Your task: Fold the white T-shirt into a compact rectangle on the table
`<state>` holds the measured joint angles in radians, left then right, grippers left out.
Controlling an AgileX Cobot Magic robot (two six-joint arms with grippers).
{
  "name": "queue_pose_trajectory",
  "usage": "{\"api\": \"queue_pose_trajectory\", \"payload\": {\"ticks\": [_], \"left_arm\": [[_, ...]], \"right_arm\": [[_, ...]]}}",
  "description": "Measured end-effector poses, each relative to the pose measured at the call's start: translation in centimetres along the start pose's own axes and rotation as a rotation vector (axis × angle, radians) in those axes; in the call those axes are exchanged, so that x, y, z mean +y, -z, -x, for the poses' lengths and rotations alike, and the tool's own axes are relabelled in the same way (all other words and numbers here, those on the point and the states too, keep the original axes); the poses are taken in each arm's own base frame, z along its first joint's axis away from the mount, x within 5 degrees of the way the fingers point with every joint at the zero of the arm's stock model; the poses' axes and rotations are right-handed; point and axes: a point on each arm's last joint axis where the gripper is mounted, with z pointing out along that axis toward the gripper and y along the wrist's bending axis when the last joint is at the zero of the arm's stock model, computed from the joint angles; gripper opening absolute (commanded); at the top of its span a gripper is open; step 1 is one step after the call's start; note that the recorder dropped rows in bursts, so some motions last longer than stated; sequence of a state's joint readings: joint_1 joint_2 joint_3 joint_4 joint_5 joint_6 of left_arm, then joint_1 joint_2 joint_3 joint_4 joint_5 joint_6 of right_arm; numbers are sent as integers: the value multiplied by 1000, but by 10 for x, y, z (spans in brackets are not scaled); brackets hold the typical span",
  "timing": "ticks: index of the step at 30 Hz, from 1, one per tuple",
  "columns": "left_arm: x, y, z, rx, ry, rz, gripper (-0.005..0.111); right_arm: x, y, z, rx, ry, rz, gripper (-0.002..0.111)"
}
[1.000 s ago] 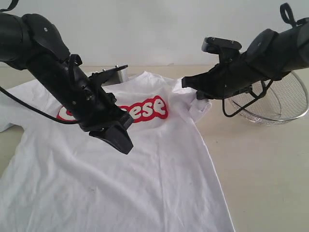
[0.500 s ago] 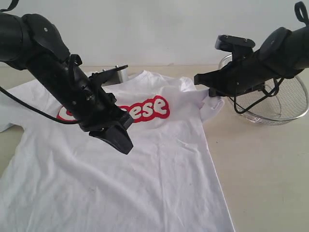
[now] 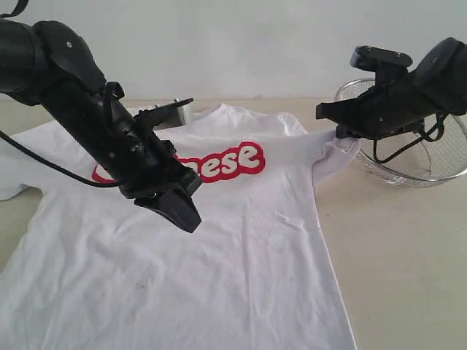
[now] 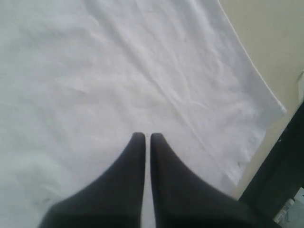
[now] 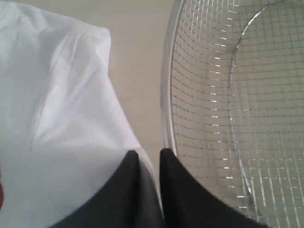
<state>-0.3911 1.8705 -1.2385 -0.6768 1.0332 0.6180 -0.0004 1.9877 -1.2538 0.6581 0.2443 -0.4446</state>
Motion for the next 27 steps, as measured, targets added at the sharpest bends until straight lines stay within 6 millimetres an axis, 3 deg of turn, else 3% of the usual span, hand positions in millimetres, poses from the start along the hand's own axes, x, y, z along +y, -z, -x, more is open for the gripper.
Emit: {"api": "queue_pose_trajectory", "payload": {"ticks": [3, 5, 27], "left_arm": [[0, 0, 0, 0, 0, 0, 4], [0, 0, 0, 0, 0, 0, 4], [0, 0, 0, 0, 0, 0, 4]], "right_arm": [[-4, 0, 1, -4, -4, -7, 47], [-4, 0, 2, -20, -2, -15, 51], [16, 10, -21, 254, 76, 130, 51]]}}
